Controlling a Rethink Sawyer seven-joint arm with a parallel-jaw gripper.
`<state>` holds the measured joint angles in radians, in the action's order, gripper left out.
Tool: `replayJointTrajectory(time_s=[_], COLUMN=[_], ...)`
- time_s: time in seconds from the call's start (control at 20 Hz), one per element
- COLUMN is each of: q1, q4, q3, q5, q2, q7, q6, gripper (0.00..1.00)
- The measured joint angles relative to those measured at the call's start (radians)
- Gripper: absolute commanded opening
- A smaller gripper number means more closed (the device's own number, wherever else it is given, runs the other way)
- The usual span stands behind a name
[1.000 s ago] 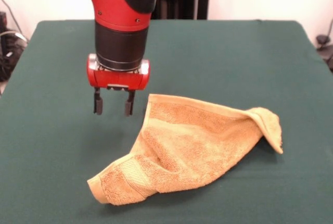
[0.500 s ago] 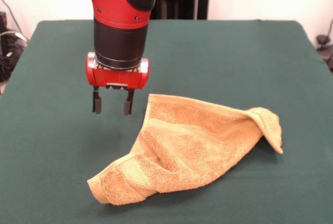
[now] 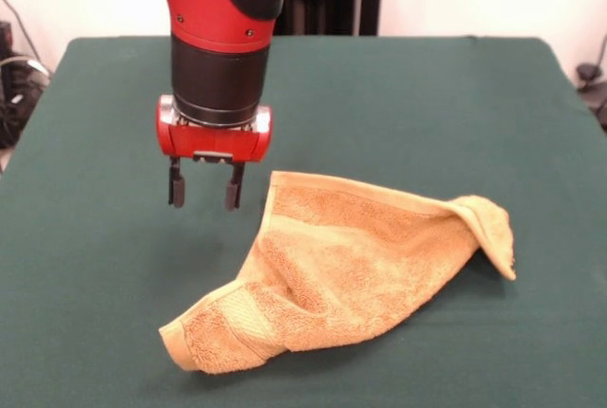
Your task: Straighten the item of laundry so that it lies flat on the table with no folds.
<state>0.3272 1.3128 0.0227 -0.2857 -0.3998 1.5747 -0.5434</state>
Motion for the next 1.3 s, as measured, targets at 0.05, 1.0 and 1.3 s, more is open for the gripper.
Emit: replayJointTrajectory(time_s=[0.05, 1.0, 1.3], q1=[0.000, 0.000, 0.000], q4=[0.000, 0.000, 0.000], q3=[0.000, 0.000, 0.000], q5=[0.000, 0.000, 0.000], q2=[0.000, 0.000, 0.000], q7=[0.000, 0.000, 0.000], q6=[0.000, 0.000, 0.000], gripper=[1.00, 1.00, 1.00])
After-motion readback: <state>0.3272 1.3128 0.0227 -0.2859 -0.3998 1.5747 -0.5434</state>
